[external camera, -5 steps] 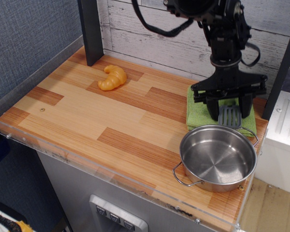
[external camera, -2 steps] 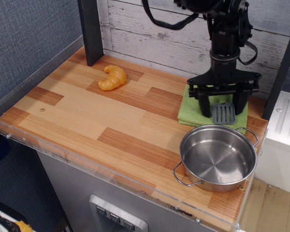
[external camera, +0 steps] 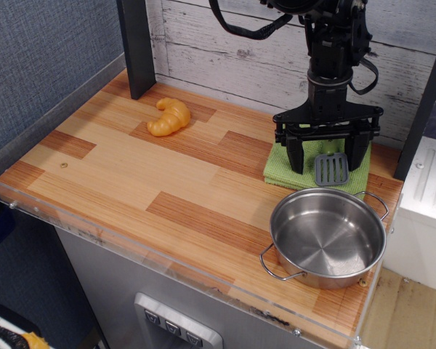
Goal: Take the green spatula and put it on the green towel
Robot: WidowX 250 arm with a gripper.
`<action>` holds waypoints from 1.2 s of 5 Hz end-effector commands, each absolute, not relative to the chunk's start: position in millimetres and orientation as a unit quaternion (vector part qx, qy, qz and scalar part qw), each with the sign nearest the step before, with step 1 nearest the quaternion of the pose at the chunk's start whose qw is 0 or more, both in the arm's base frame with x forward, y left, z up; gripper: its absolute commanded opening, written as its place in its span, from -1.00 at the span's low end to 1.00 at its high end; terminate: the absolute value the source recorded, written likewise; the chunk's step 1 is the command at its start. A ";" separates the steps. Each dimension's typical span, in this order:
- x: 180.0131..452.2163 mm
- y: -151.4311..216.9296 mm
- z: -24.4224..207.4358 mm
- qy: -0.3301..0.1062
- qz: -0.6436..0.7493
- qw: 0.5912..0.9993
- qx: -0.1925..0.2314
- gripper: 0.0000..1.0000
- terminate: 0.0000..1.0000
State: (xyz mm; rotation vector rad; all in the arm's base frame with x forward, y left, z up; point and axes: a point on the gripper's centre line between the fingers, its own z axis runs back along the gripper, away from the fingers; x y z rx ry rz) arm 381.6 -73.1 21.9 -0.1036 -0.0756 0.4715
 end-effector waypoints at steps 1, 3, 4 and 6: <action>375.9 -72.2 69.6 -0.083 0.239 0.965 -0.073 1.00 -1.00; 376.3 -70.9 99.6 -0.107 0.241 0.959 -0.107 1.00 -1.00; 371.6 -68.0 118.4 -0.121 0.244 0.955 -0.119 1.00 -1.00; 355.0 -63.7 153.4 -0.145 0.231 0.953 -0.129 1.00 -1.00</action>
